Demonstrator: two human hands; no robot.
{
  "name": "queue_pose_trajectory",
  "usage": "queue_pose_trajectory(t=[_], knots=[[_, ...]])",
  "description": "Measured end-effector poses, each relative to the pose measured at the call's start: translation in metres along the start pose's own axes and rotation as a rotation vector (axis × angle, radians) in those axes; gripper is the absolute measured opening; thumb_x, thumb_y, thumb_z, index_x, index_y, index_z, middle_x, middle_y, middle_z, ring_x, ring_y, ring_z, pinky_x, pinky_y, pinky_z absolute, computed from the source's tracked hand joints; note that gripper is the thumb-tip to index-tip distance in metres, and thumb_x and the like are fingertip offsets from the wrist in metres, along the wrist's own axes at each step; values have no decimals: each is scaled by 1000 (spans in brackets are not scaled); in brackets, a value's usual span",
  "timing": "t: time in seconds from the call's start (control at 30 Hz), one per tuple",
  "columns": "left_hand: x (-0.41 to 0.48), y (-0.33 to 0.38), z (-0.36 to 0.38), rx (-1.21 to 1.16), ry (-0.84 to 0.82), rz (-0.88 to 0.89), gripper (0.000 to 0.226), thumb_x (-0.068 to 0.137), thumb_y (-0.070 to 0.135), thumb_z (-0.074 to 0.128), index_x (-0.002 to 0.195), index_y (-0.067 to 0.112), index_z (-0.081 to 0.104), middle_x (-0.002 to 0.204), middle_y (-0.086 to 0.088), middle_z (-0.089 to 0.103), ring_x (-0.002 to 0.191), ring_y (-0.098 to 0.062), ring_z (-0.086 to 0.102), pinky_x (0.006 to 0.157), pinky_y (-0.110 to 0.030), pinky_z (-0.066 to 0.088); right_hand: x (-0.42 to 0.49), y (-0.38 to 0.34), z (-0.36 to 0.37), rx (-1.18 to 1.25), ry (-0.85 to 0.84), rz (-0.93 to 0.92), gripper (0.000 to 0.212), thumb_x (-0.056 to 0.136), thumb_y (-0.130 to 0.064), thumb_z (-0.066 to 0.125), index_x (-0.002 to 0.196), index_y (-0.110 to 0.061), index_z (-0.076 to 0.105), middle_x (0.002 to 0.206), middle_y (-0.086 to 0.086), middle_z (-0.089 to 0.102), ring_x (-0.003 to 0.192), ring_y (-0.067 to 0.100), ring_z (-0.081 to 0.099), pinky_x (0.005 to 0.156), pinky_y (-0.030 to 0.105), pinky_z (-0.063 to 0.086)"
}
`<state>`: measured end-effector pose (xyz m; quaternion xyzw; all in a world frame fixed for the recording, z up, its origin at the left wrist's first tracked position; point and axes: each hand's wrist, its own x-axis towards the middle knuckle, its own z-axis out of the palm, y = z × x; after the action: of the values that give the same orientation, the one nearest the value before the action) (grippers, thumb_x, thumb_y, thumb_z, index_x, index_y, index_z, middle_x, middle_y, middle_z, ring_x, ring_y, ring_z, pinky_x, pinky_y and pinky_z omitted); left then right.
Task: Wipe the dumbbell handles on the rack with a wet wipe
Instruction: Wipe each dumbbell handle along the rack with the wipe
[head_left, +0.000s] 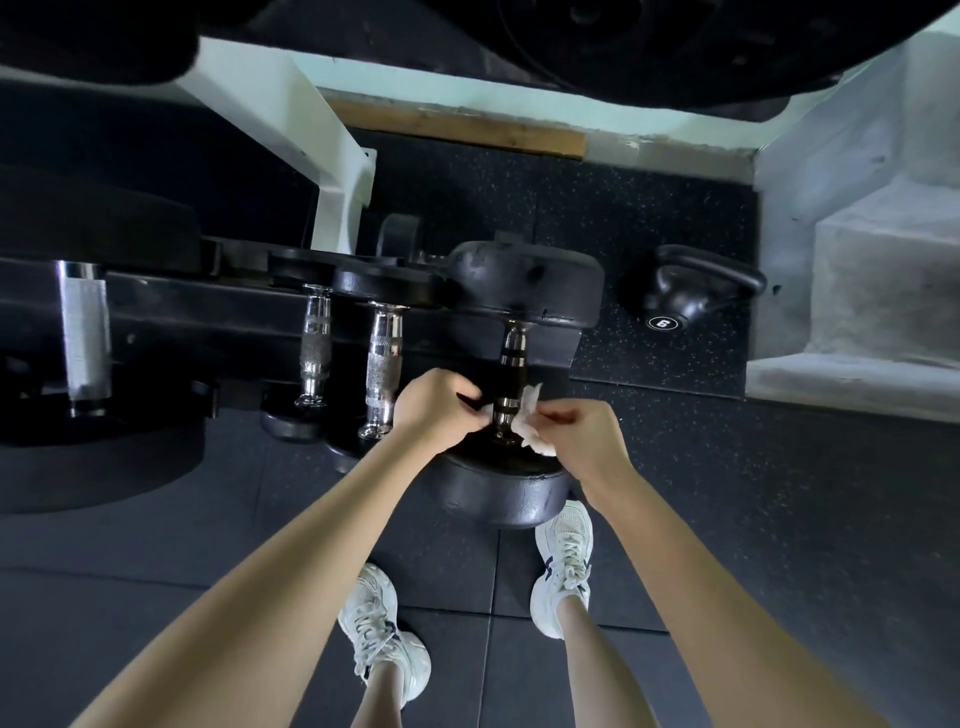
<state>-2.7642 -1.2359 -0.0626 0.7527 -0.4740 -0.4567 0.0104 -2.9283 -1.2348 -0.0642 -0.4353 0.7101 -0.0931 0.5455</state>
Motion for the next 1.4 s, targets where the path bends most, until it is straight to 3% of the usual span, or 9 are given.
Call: queue_pose_trajectory(t=[0.23, 0.37, 0.47, 0.57, 0.7, 0.93, 1.23, 1.33, 1.4], knots=[[-63, -33, -46, -239, 179, 31, 17, 86, 19, 65, 101, 21, 71, 92, 11, 70, 83, 0, 62, 69, -8, 42, -51, -32, 11, -75, 94, -110, 11, 84, -29, 68, 89, -20, 74, 75, -8, 70, 75, 12, 65, 68, 29, 47], [-82, -69, -69, -295, 288, -36, 13, 88, 16, 62, 95, 19, 72, 95, 7, 71, 89, -6, 63, 72, -18, 43, -69, -64, 48, -210, 127, -179, 18, 87, -26, 64, 72, -17, 66, 54, -9, 52, 53, 4, 45, 53, 21, 35], [-81, -85, -85, -351, 318, -47, 13, 89, 15, 61, 96, 17, 72, 96, 3, 71, 89, -9, 63, 75, -21, 42, -67, -83, 80, -209, 154, -169, 21, 88, -25, 62, 71, -14, 69, 61, -4, 61, 59, 10, 52, 56, 25, 38], [-73, -94, -101, -357, 330, -29, 14, 90, 16, 60, 98, 16, 72, 99, 3, 71, 91, -9, 62, 79, -22, 44, -48, -95, 110, -140, 212, -163, 29, 85, -20, 63, 57, -13, 58, 56, 4, 51, 55, 13, 43, 51, 28, 29], [-55, -99, -112, -373, 302, -39, 15, 90, 15, 58, 98, 16, 71, 100, 1, 71, 95, -16, 64, 88, -32, 50, -19, -109, 136, 79, 299, -53, 12, 86, -22, 64, 94, -16, 72, 89, -2, 70, 82, 15, 63, 73, 28, 50], [-35, -91, -98, -423, 294, -57, 16, 90, 23, 60, 100, 17, 71, 96, 3, 70, 91, -16, 64, 81, -28, 49, -13, -95, 154, 286, 407, 93, 27, 81, -34, 72, 97, -16, 62, 86, -7, 63, 83, 13, 60, 77, 26, 47], [-7, -70, -75, -561, 323, 53, 9, 82, 20, 71, 88, 15, 74, 84, 1, 73, 78, -12, 66, 72, -27, 52, -21, -85, 163, 181, 479, -5, 24, 90, -33, 60, 71, -17, 62, 59, -9, 56, 59, 14, 54, 48, 19, 36], [5, -74, -74, -637, 244, -38, 4, 81, 17, 72, 85, 16, 72, 81, 3, 71, 80, -12, 66, 71, -21, 52, -32, -75, 169, 145, 348, -104, 25, 98, -25, 47, 109, -18, 67, 72, -4, 64, 58, 6, 51, 54, 15, 37], [10, -80, -75, -611, 220, -49, 1, 83, 18, 70, 83, 17, 71, 79, 6, 69, 80, -11, 66, 73, -21, 53, -39, -62, 174, 99, 224, -166, 40, 100, -17, 40, 139, -22, 45, 89, -4, 65, 64, -1, 50, 75, 21, 38]])
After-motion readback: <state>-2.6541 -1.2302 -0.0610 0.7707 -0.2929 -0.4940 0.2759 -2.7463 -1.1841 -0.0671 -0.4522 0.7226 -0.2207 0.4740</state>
